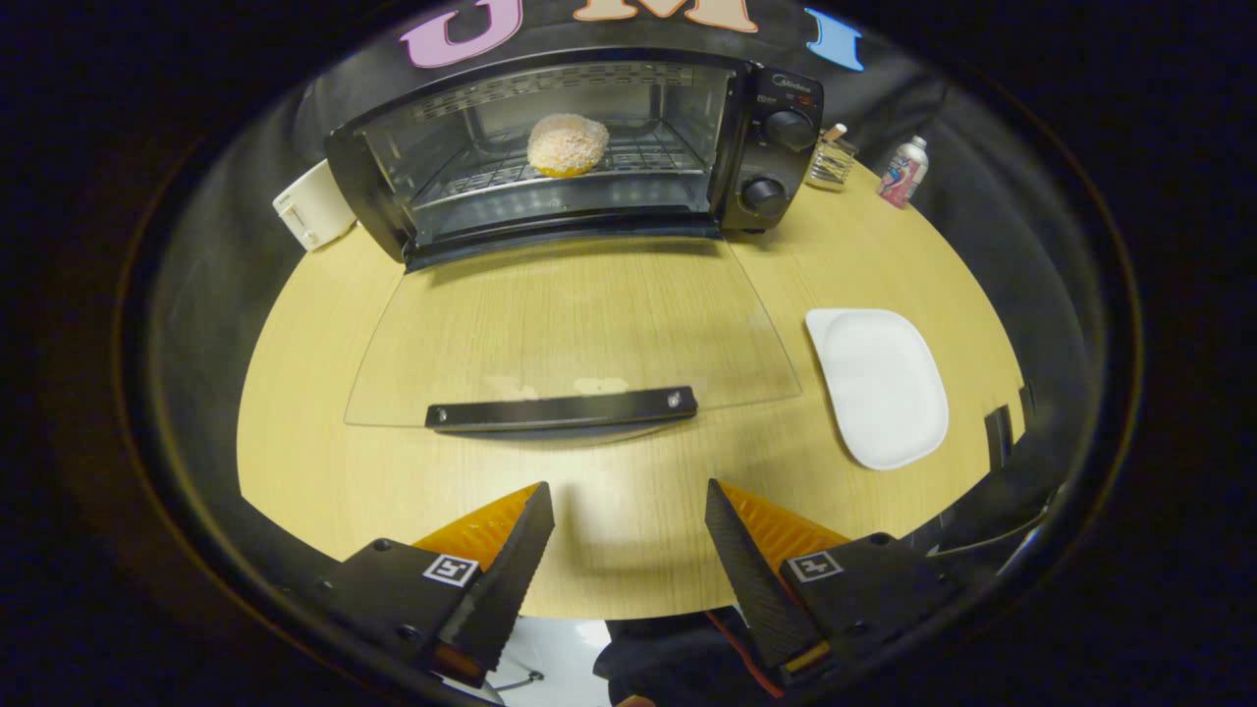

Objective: Open the toaster oven, put the food inside, and close the toaster oven door.

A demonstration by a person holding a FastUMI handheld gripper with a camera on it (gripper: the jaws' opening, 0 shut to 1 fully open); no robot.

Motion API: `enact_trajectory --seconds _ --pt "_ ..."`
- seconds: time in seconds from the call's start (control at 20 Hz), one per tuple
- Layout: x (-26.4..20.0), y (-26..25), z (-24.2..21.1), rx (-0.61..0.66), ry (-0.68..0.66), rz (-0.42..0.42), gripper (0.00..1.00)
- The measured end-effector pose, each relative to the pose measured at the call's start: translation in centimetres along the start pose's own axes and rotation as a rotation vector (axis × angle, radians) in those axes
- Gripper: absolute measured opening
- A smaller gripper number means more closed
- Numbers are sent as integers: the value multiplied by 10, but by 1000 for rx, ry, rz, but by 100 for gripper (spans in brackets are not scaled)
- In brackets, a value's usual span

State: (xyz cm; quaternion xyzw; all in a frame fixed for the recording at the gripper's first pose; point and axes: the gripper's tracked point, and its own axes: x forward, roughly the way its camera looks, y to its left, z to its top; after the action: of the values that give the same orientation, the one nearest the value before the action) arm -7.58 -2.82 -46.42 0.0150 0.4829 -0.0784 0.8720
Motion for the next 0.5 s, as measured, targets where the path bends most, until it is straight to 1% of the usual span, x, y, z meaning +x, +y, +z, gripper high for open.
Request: enact_trajectory --seconds 0.25,0.35,0.5 --pt "6 7 19 -4 -24 6 97" --pt "7 7 22 -33 -14 -2 96" --pt "0 7 30 -85 -44 -11 97"
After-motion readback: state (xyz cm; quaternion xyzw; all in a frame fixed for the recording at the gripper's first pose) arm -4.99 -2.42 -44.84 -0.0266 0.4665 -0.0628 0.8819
